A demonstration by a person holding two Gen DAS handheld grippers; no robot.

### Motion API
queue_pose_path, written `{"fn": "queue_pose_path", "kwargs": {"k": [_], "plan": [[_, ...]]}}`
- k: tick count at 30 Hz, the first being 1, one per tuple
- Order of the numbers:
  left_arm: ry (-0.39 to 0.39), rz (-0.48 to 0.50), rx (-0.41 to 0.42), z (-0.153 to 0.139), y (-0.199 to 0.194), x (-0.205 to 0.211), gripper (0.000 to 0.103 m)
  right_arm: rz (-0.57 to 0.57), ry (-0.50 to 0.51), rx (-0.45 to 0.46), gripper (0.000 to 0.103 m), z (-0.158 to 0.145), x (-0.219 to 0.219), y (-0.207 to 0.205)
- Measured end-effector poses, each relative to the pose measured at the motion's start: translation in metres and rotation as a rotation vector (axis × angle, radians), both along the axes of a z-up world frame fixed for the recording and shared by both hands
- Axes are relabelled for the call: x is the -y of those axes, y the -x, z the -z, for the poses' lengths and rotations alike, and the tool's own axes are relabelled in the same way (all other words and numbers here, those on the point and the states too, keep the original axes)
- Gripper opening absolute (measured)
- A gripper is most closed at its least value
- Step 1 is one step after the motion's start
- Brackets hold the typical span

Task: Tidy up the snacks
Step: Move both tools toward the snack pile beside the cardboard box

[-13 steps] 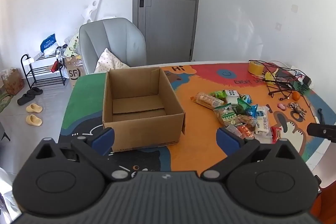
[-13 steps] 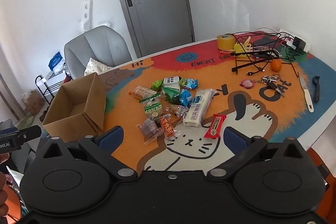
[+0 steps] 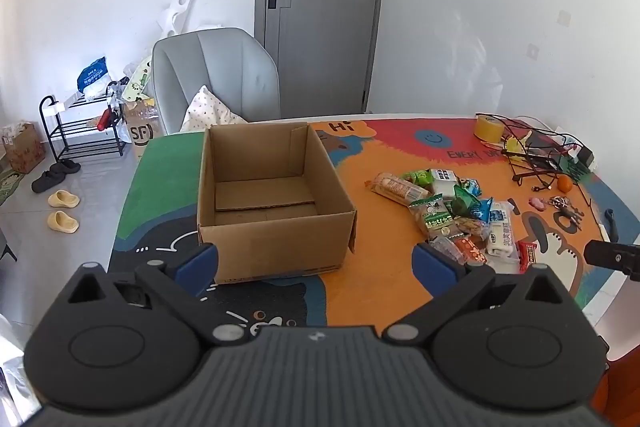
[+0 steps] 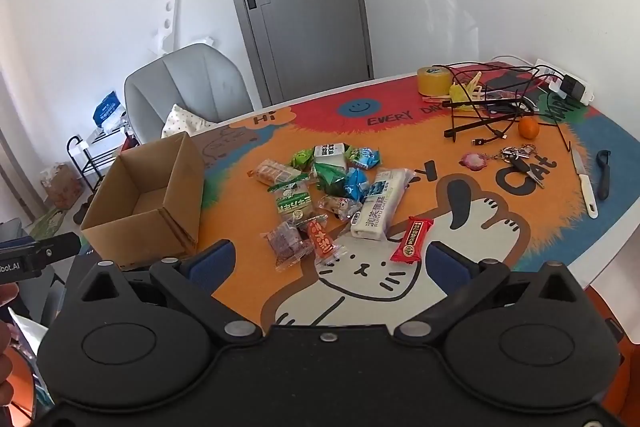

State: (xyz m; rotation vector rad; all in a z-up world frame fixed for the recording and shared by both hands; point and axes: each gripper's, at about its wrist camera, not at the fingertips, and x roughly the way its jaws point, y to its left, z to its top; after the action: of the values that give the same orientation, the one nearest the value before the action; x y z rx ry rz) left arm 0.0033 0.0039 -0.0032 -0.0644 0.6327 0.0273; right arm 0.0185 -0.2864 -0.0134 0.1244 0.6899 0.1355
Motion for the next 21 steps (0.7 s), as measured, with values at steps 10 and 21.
{"fn": "queue_pose_path", "kwargs": {"k": [10,21], "plan": [[0.007,0.001,0.01,0.0,0.0015,-0.0009,0.102,0.013,0.01,0.003,0.103,0.001,-0.0012,-0.001],[0.013,0.015,0.01,0.0008,0.0018,0.0029,0.102,0.017,0.016,0.001,0.103,0.0008,0.0012,-0.0004]]}}
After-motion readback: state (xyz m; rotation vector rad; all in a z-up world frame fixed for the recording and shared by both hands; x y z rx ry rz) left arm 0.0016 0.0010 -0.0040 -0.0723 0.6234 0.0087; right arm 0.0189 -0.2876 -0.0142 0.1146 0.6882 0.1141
